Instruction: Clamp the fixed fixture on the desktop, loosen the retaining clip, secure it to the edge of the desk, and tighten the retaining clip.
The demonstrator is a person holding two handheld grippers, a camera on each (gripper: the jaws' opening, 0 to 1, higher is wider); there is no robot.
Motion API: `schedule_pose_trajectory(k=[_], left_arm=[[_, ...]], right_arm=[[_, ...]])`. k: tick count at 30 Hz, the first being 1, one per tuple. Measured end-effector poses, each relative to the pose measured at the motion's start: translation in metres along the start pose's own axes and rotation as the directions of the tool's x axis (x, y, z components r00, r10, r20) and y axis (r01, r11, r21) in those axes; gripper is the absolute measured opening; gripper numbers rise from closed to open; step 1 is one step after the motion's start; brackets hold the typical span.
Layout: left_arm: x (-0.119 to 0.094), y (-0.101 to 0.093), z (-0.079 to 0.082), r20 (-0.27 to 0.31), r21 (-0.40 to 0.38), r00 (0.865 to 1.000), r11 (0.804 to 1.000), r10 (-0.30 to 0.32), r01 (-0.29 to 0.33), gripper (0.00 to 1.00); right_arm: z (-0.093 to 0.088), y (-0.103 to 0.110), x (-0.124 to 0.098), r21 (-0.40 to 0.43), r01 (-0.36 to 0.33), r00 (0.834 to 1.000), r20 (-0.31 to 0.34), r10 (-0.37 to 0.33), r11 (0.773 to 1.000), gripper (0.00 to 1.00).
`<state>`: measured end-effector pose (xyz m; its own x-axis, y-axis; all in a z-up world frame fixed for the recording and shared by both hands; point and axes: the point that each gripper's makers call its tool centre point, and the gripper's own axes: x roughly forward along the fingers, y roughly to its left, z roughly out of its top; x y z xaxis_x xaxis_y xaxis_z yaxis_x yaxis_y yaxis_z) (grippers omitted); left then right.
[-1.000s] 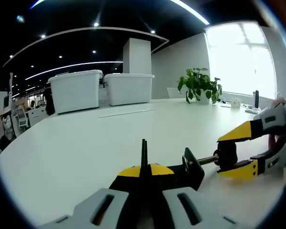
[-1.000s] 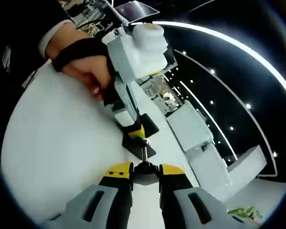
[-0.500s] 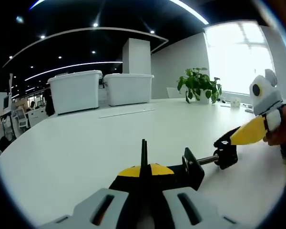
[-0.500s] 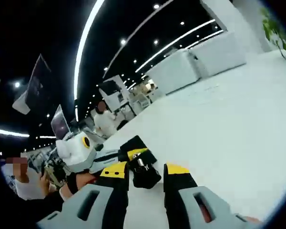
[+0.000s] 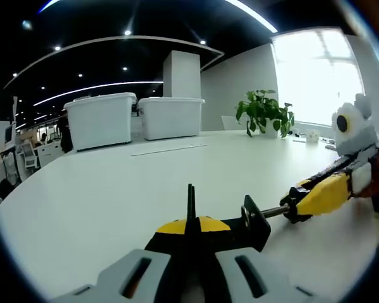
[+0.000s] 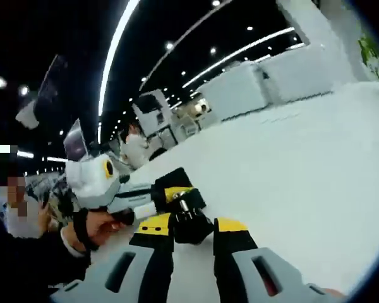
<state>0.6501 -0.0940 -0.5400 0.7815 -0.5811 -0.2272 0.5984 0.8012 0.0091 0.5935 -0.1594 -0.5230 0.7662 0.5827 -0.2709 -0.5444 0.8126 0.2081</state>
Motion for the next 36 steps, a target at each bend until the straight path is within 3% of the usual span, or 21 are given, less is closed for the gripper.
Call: schedule_pose_trajectory(k=[1, 2, 4, 6, 8, 9, 10, 13, 15, 17, 20, 21, 22, 26, 27, 29, 31, 32, 36], left_arm=[[0.0, 0.0, 0.0, 0.0, -0.001, 1.0, 1.0, 0.0, 0.0, 0.05], [0.0, 0.0, 0.0, 0.0, -0.001, 1.0, 1.0, 0.001, -0.001, 0.05], [0.0, 0.0, 0.0, 0.0, -0.001, 1.0, 1.0, 0.002, -0.002, 0.05], [0.0, 0.0, 0.0, 0.0, -0.001, 1.0, 1.0, 0.002, -0.002, 0.05], [0.0, 0.0, 0.0, -0.001, -0.002, 1.0, 1.0, 0.002, -0.002, 0.05], [0.0, 0.0, 0.0, -0.001, -0.002, 1.0, 1.0, 0.003, -0.003, 0.05], [0.0, 0.0, 0.0, -0.001, -0.003, 1.0, 1.0, 0.004, -0.004, 0.05], [0.0, 0.001, 0.0, -0.001, -0.004, 1.0, 1.0, 0.005, -0.005, 0.05], [-0.001, 0.001, 0.0, -0.001, -0.005, 1.0, 1.0, 0.006, -0.006, 0.05], [0.0, 0.002, 0.001, -0.001, -0.004, 1.0, 1.0, 0.007, -0.007, 0.05], [0.0, 0.001, 0.001, -0.001, -0.002, 1.0, 1.0, 0.006, -0.006, 0.05], [-0.001, 0.001, 0.001, -0.001, -0.001, 1.0, 1.0, 0.006, -0.006, 0.05], [-0.001, 0.001, 0.001, -0.001, -0.001, 1.0, 1.0, 0.005, -0.005, 0.05], [0.0, 0.001, 0.0, -0.001, 0.001, 1.0, 1.0, 0.005, -0.005, 0.05], [0.0, 0.001, 0.0, -0.001, 0.001, 1.0, 1.0, 0.005, -0.005, 0.05], [0.0, 0.0, 0.0, -0.001, 0.001, 1.0, 1.0, 0.006, -0.006, 0.05], [0.0, 0.0, 0.0, -0.001, 0.001, 1.0, 1.0, 0.006, -0.006, 0.05], [0.0, 0.0, 0.0, -0.001, 0.002, 1.0, 1.0, 0.005, -0.005, 0.05], [0.0, 0.0, 0.0, 0.0, 0.002, 1.0, 1.0, 0.003, -0.003, 0.05]], right_arm=[[0.001, 0.002, 0.0, -0.116, 0.024, 1.0, 0.0, -0.024, 0.993, 0.22], [0.002, 0.003, 0.001, -0.255, 0.052, 0.999, 0.009, -0.052, 0.965, 0.22], [0.003, 0.007, 0.0, -0.428, 0.087, 0.996, 0.03, -0.082, 0.9, 0.22], [0.004, 0.009, 0.001, -0.592, 0.121, 0.992, 0.054, -0.11, 0.797, 0.22], [0.004, 0.013, 0.001, -0.737, 0.15, 0.988, 0.081, -0.134, 0.66, 0.22], [0.004, 0.015, 0.001, -0.782, 0.16, 0.986, 0.092, -0.142, 0.603, 0.22], [0.003, 0.014, 0.001, -0.804, 0.167, 0.984, 0.1, -0.146, 0.571, 0.22], [0.001, 0.013, 0.003, -0.807, 0.173, 0.983, 0.106, -0.151, 0.565, 0.22], [0.003, 0.011, 0.003, -0.851, 0.182, 0.981, 0.12, -0.154, 0.493, 0.23], [0.004, 0.012, 0.005, -0.877, 0.183, 0.981, 0.131, -0.145, 0.444, 0.23], [0.004, 0.013, 0.003, -0.874, 0.184, 0.981, 0.132, -0.144, 0.45, 0.24], [0.004, 0.012, 0.003, -0.869, 0.181, 0.982, 0.13, -0.14, 0.46, 0.24], [0.003, 0.013, 0.003, -0.852, 0.172, 0.984, 0.122, -0.132, 0.494, 0.24], [0.0, 0.019, 0.002, -0.705, 0.067, 0.998, 0.033, -0.062, 0.706, 0.36], [0.005, 0.019, 0.001, -0.648, 0.06, 0.998, 0.043, -0.041, 0.759, 0.4], [0.011, 0.02, -0.003, -0.491, 0.027, 0.999, 0.054, 0.0, 0.87, 0.42], [0.016, 0.017, -0.006, -0.315, -0.01, 0.998, 0.062, 0.032, 0.949, 0.42], [0.02, 0.017, -0.006, -0.209, -0.05, 0.995, 0.073, 0.067, 0.977, 0.42], [0.013, 0.014, -0.007, -0.077, -0.085, 0.994, 0.066, 0.09, 0.993, 0.47]])
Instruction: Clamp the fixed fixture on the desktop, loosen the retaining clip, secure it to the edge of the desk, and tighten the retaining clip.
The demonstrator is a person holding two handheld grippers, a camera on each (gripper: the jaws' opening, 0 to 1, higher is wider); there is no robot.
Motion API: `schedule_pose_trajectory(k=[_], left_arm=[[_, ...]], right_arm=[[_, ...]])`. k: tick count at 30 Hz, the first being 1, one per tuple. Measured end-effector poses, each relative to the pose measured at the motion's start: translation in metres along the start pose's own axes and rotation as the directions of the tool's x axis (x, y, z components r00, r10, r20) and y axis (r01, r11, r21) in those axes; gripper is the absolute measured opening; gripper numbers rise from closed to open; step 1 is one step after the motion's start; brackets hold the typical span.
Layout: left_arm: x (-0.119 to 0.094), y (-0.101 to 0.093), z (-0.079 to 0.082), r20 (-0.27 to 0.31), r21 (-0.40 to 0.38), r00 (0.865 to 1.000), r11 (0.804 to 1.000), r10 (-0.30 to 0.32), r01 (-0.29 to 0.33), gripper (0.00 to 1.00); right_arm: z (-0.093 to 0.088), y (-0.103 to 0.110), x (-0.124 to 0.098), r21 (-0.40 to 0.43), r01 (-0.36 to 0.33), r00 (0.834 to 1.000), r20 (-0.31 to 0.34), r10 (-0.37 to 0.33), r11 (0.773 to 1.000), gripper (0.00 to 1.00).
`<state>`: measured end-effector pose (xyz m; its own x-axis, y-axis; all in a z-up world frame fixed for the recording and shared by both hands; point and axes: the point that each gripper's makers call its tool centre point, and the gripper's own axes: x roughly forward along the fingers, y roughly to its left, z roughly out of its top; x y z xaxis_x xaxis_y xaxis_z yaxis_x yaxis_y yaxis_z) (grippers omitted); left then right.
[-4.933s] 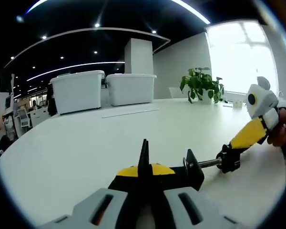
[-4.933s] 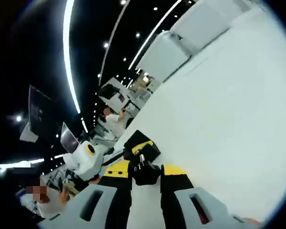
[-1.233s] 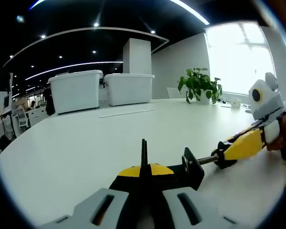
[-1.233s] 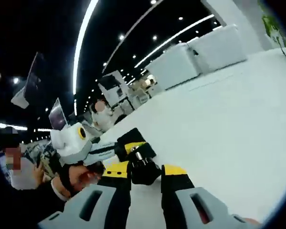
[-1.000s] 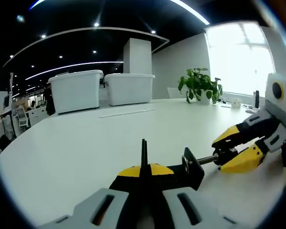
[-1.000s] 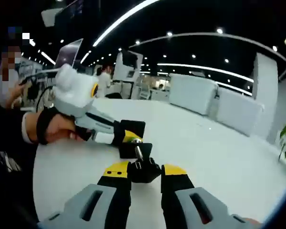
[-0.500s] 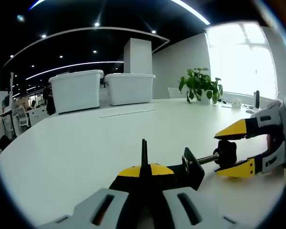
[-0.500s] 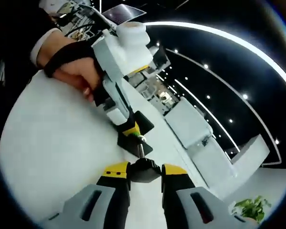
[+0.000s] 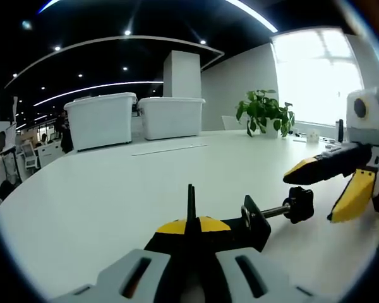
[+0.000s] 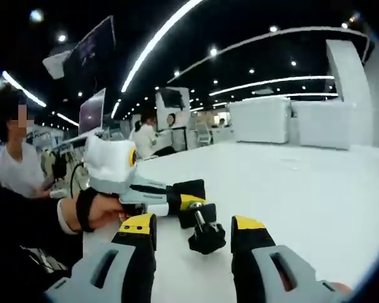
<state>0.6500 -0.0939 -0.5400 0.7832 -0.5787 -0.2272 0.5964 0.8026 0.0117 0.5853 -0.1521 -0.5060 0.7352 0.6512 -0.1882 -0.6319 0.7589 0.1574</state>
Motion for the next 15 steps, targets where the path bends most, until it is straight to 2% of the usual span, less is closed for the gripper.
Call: schedule_pose_trajectory(k=[1, 2, 3, 5, 7, 8, 9, 10, 11, 12, 15], left_arm=[[0.0, 0.0, 0.0, 0.0, 0.002, 1.0, 1.0, 0.001, -0.001, 0.05], [0.0, 0.0, 0.0, 0.0, 0.003, 1.0, 1.0, 0.001, -0.001, 0.05], [0.0, 0.0, 0.0, 0.0, 0.002, 1.0, 1.0, 0.0, 0.0, 0.05], [0.0, 0.0, 0.0, 0.0, 0.005, 1.0, 1.0, 0.0, 0.0, 0.05], [0.0, 0.0, 0.001, 0.001, 0.003, 1.0, 1.0, -0.001, 0.001, 0.05], [0.0, 0.0, 0.0, 0.001, 0.003, 1.0, 1.0, -0.001, 0.001, 0.05], [0.0, 0.0, 0.001, 0.001, 0.002, 1.0, 1.0, -0.001, 0.001, 0.05], [0.0, 0.0, 0.001, 0.001, 0.003, 1.0, 1.0, -0.001, 0.001, 0.05], [0.0, 0.0, 0.001, 0.001, 0.004, 1.0, 1.0, -0.001, 0.001, 0.05], [0.0, 0.0, 0.001, 0.002, 0.004, 1.0, 1.0, 0.0, 0.0, 0.05], [-0.001, 0.0, 0.001, 0.001, 0.0, 1.0, 1.0, 0.002, -0.002, 0.05]], right_arm=[[-0.001, -0.003, 0.0, 0.089, -0.003, 1.0, 0.003, 0.003, 0.996, 0.46], [-0.001, -0.006, -0.001, 0.125, -0.004, 1.0, 0.01, 0.002, 0.992, 0.46], [-0.003, -0.01, -0.002, 0.198, -0.003, 1.0, 0.012, 0.0, 0.98, 0.45], [-0.005, -0.015, -0.004, 0.271, 0.003, 1.0, 0.015, -0.007, 0.962, 0.41], [-0.007, -0.022, -0.001, 0.358, -0.003, 1.0, 0.01, -0.001, 0.934, 0.34], [-0.008, -0.019, -0.001, 0.386, -0.014, 1.0, 0.012, 0.01, 0.922, 0.26], [-0.01, -0.02, 0.0, 0.39, -0.011, 1.0, 0.004, 0.011, 0.921, 0.23], [-0.011, -0.019, 0.001, 0.381, -0.007, 1.0, 0.003, 0.006, 0.925, 0.23], [-0.013, -0.02, 0.001, 0.393, -0.007, 1.0, 0.0, 0.007, 0.919, 0.24], [-0.012, -0.024, 0.006, 0.448, -0.012, 1.0, 0.0, 0.014, 0.894, 0.24], [-0.014, -0.023, 0.005, 0.458, -0.019, 1.0, -0.008, 0.026, 0.889, 0.24]])
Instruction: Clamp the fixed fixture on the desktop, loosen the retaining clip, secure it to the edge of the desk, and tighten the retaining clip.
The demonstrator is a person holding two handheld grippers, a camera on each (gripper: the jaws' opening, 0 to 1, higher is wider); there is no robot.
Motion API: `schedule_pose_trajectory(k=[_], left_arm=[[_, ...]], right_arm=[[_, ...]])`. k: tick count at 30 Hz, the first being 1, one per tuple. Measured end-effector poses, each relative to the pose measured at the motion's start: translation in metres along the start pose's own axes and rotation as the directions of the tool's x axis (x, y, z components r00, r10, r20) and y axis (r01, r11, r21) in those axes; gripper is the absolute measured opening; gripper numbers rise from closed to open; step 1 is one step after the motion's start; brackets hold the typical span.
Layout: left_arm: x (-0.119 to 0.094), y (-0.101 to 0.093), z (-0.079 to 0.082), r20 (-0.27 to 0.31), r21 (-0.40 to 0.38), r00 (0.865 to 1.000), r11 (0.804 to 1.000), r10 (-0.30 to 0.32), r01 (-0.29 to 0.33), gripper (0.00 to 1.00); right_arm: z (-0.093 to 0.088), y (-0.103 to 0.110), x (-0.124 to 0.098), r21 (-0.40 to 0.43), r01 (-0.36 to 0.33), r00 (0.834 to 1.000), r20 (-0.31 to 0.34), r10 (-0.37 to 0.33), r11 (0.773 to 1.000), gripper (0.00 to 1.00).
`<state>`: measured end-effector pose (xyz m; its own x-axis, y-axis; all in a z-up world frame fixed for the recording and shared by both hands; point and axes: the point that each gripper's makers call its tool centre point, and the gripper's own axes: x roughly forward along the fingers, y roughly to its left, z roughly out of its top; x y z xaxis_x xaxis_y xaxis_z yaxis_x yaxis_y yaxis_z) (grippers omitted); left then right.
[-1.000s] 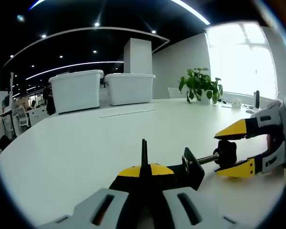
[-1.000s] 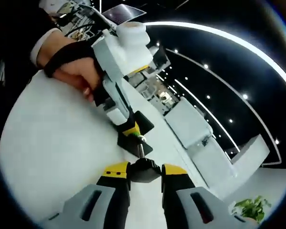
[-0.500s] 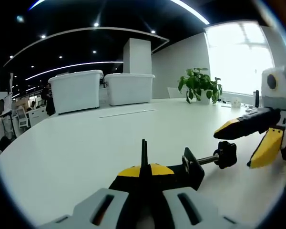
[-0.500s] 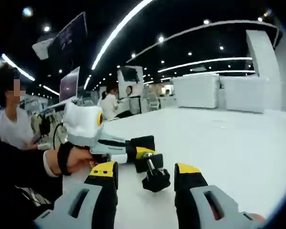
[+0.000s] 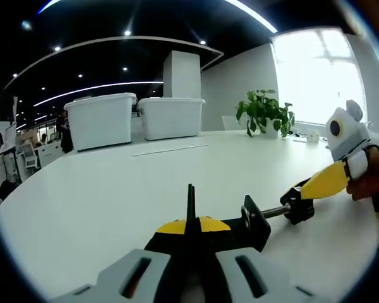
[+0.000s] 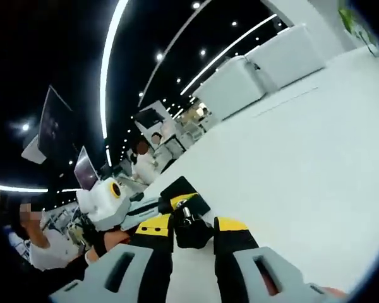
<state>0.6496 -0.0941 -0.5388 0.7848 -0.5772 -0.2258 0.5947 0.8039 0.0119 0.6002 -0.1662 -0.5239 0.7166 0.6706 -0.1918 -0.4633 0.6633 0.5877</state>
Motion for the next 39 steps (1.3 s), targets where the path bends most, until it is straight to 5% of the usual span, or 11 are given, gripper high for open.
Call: schedule_pose_trajectory(k=[4, 10, 14, 20, 22, 24, 25, 29, 32, 34, 39], left_arm=[[0.0, -0.001, 0.001, 0.004, 0.007, 1.0, 1.0, -0.001, 0.001, 0.05], [0.0, 0.0, 0.001, 0.0, -0.007, 1.0, 1.0, -0.001, 0.001, 0.05], [0.0, 0.001, 0.0, -0.005, -0.021, 1.0, 1.0, 0.004, -0.004, 0.05], [0.0, 0.001, 0.0, -0.005, -0.023, 1.0, 1.0, 0.006, -0.006, 0.05], [0.0, 0.002, 0.0, -0.006, -0.024, 1.0, 1.0, 0.008, -0.008, 0.05], [0.0, 0.002, 0.0, -0.006, -0.021, 1.0, 1.0, 0.008, -0.008, 0.05], [0.001, 0.002, 0.0, -0.006, -0.02, 1.0, 1.0, 0.01, -0.01, 0.05], [0.001, 0.002, 0.0, -0.005, -0.018, 1.0, 1.0, 0.011, -0.011, 0.05], [0.001, 0.002, 0.0, -0.005, -0.018, 1.0, 1.0, 0.01, -0.01, 0.05], [0.001, 0.002, 0.0, -0.005, -0.017, 1.0, 1.0, 0.009, -0.01, 0.05], [0.001, 0.002, 0.001, -0.005, -0.018, 1.0, 1.0, 0.005, -0.005, 0.05]], right_arm=[[-0.001, 0.006, -0.001, -0.182, 0.015, 1.0, -0.021, -0.019, 0.983, 0.21], [-0.004, 0.021, 0.0, -0.638, 0.117, 0.99, 0.017, -0.139, 0.761, 0.18], [-0.007, 0.031, 0.001, -0.926, 0.148, 0.982, 0.095, -0.165, 0.348, 0.17], [-0.013, 0.032, 0.004, -0.985, 0.168, 0.966, 0.171, -0.191, -0.036, 0.18], [-0.014, 0.032, 0.003, -0.979, 0.17, 0.962, 0.19, -0.195, -0.114, 0.18], [-0.013, 0.03, 0.003, -0.984, 0.166, 0.967, 0.177, -0.185, -0.071, 0.19], [-0.012, 0.03, 0.002, -0.986, 0.168, 0.972, 0.163, -0.171, 0.015, 0.2], [0.007, 0.041, -0.004, -0.795, 0.109, 0.994, 0.096, -0.054, 0.596, 0.31], [0.023, 0.038, -0.008, -0.537, 0.07, 0.993, 0.12, -0.006, 0.841, 0.42], [0.027, 0.017, -0.007, -0.389, 0.089, 0.991, 0.13, -0.042, 0.917, 0.34], [0.013, 0.005, 0.0, -0.291, 0.053, 0.994, 0.102, -0.024, 0.955, 0.27]])
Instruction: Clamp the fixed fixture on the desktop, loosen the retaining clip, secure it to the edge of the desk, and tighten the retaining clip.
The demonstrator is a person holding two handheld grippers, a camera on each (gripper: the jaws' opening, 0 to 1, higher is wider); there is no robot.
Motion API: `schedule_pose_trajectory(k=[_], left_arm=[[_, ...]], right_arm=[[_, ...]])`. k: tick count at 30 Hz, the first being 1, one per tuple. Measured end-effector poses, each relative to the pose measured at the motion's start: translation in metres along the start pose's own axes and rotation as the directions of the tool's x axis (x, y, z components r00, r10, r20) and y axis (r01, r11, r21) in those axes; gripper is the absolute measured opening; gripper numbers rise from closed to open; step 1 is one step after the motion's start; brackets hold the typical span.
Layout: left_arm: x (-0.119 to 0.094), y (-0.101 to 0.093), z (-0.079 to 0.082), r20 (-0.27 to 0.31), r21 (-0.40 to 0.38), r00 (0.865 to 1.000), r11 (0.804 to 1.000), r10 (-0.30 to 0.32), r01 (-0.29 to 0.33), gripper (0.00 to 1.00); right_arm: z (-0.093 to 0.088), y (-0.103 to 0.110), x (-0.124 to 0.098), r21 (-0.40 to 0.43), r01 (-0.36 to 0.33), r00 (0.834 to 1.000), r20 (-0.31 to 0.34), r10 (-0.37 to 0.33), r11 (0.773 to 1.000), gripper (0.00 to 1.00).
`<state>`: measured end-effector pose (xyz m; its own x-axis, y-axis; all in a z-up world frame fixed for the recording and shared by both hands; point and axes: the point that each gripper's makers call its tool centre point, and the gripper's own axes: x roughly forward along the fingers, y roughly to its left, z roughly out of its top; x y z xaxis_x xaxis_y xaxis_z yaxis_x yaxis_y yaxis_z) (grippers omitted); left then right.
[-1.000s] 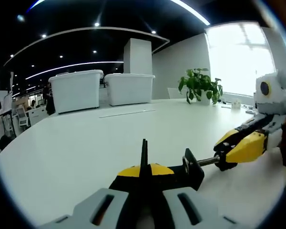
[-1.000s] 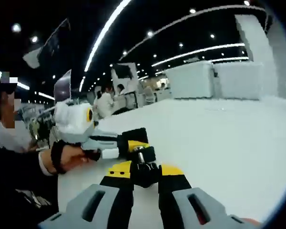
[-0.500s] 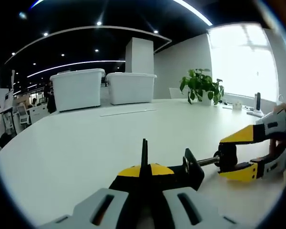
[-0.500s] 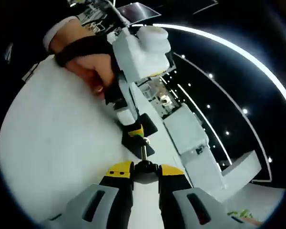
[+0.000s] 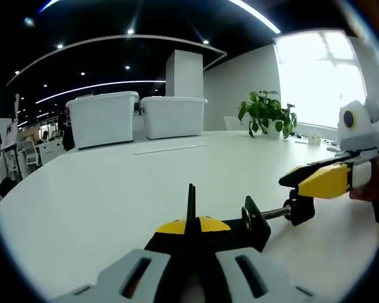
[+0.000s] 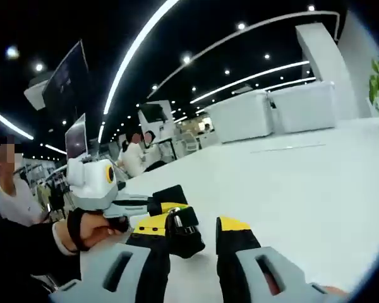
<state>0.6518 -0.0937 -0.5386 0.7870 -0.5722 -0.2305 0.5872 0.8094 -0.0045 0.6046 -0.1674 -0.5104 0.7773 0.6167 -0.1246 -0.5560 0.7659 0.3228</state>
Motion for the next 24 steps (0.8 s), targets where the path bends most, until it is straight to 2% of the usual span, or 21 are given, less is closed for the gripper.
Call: schedule_pose_trajectory(k=[2, 3, 4, 9, 11, 12, 13, 14, 16, 17, 18, 19, 20, 22, 23, 24], left_arm=[[0.0, 0.0, 0.0, 0.0, 0.001, 1.0, 1.0, 0.0, 0.0, 0.05], [0.0, 0.0, 0.0, 0.0, 0.001, 1.0, 1.0, 0.001, -0.001, 0.05], [0.0, 0.0, 0.0, 0.0, 0.001, 1.0, 1.0, 0.002, -0.002, 0.05], [0.003, 0.004, 0.001, -0.001, -0.003, 1.0, 1.0, 0.003, -0.003, 0.05], [0.005, 0.007, 0.001, -0.001, -0.003, 1.0, 1.0, 0.004, -0.004, 0.05], [0.006, 0.009, 0.002, -0.002, -0.004, 1.0, 1.0, 0.006, -0.006, 0.05], [0.007, 0.01, 0.002, -0.002, -0.004, 1.0, 1.0, 0.006, -0.006, 0.05], [0.008, 0.01, 0.002, -0.002, -0.004, 1.0, 1.0, 0.006, -0.006, 0.05], [0.008, 0.011, 0.002, -0.002, -0.005, 1.0, 1.0, 0.006, -0.006, 0.05], [0.009, 0.012, 0.002, -0.002, -0.004, 1.0, 1.0, 0.008, -0.008, 0.05], [0.009, 0.013, 0.002, -0.001, -0.004, 1.0, 1.0, 0.009, -0.009, 0.05], [0.01, 0.014, 0.002, -0.002, -0.006, 1.0, 1.0, 0.01, -0.01, 0.05], [0.01, 0.014, 0.002, -0.002, -0.006, 1.0, 1.0, 0.011, -0.011, 0.05], [0.01, 0.015, 0.002, -0.002, -0.006, 1.0, 1.0, 0.011, -0.011, 0.05], [0.011, 0.015, 0.002, -0.002, -0.005, 1.0, 1.0, 0.011, -0.011, 0.05], [0.011, 0.016, 0.002, -0.002, -0.006, 1.0, 1.0, 0.012, -0.012, 0.05]], right_arm=[[-0.004, 0.002, 0.0, -0.012, 0.002, 1.0, -0.012, -0.002, 1.0, 0.26], [-0.012, -0.002, 0.001, -0.028, 0.015, 0.998, -0.053, -0.017, 1.0, 0.24], [-0.01, 0.002, 0.001, 0.024, -0.004, 0.999, -0.042, 0.005, 1.0, 0.22], [-0.01, 0.003, -0.001, 0.043, -0.009, 0.999, -0.046, 0.011, 0.999, 0.2], [-0.007, 0.001, 0.001, -0.05, 0.007, 0.999, -0.051, -0.009, 0.999, 0.19], [-0.007, 0.008, 0.0, -0.136, 0.007, 0.998, -0.057, -0.015, 0.991, 0.19], [-0.007, 0.006, 0.0, -0.179, 0.01, 0.997, -0.068, -0.023, 0.984, 0.19], [-0.006, 0.005, 0.002, -0.224, 0.02, 0.996, -0.075, -0.038, 0.974, 0.19], [-0.005, 0.006, 0.003, -0.339, 0.027, 0.995, -0.078, -0.057, 0.94, 0.18], [-0.004, 0.008, 0.004, -0.428, 0.029, 0.995, -0.072, -0.066, 0.903, 0.18], [-0.003, 0.014, 0.003, -0.553, 0.029, 0.996, -0.053, -0.07, 0.833, 0.18], [-0.004, 0.019, 0.003, -0.667, 0.025, 0.997, -0.042, -0.072, 0.744, 0.18], [-0.005, 0.021, 0.003, -0.742, 0.028, 0.996, -0.036, -0.082, 0.669, 0.18], [-0.009, 0.025, 0.003, -0.84, 0.039, 0.993, -0.028, -0.116, 0.542, 0.18], [-0.009, 0.026, 0.003, -0.887, 0.038, 0.992, -0.022, -0.125, 0.461, 0.18], [-0.01, 0.029, 0.004, -0.936, 0.037, 0.992, -0.009, -0.13, 0.351, 0.18]])
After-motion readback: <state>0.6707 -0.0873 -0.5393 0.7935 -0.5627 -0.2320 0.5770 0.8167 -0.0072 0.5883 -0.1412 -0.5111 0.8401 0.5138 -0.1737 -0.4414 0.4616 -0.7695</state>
